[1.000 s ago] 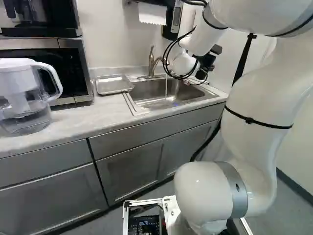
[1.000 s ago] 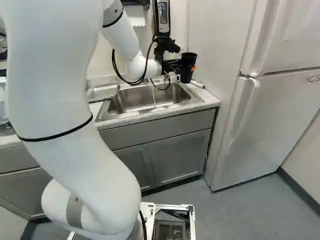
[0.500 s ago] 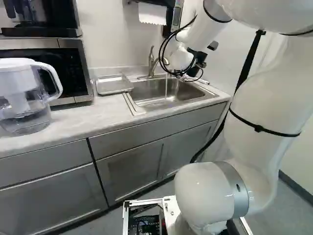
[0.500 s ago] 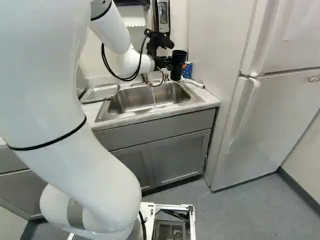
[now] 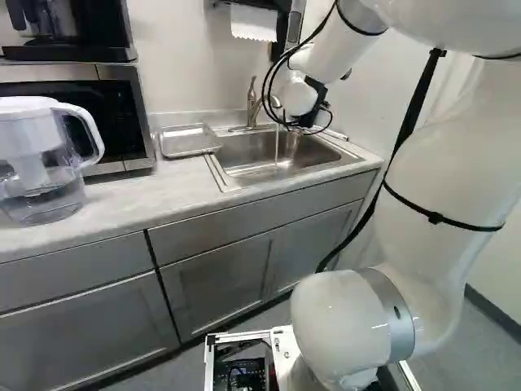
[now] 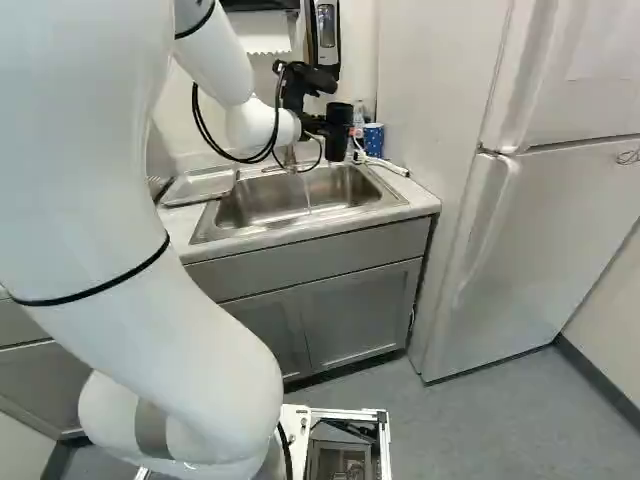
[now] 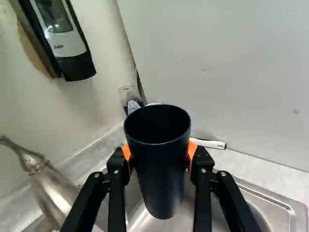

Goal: Rinse the cup and place it in the tray

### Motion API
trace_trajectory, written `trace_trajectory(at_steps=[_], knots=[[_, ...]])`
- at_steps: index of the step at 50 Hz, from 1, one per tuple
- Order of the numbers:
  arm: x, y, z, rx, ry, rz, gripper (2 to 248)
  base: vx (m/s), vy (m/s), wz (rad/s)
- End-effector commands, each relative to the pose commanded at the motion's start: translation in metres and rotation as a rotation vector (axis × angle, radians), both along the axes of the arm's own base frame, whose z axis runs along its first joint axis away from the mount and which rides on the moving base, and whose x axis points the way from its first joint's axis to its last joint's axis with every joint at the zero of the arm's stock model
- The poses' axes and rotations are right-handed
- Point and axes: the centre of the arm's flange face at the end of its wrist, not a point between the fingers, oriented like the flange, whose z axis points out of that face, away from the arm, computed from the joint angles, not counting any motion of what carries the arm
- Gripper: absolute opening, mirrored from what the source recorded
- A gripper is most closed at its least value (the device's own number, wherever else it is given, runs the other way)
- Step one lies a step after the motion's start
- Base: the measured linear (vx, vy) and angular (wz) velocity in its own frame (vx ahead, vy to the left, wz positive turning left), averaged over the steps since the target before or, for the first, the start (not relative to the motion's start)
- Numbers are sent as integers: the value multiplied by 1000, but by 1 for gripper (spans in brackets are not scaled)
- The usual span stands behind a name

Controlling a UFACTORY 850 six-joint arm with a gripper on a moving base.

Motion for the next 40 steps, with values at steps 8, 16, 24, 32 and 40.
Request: trace_trajectory(at_steps=[8,16,24,32,40], knots=[[-8,1,0,-5,5,12,125,0,0,0],[-20,0,0,-13,5,16,125,0,0,0],[-29,-4,1,-25,5,19,125,0,0,0],[-34,-2,0,-37,14,41,125,0,0,0],[-38,2,-1,-45,29,71,125,0,0,0]])
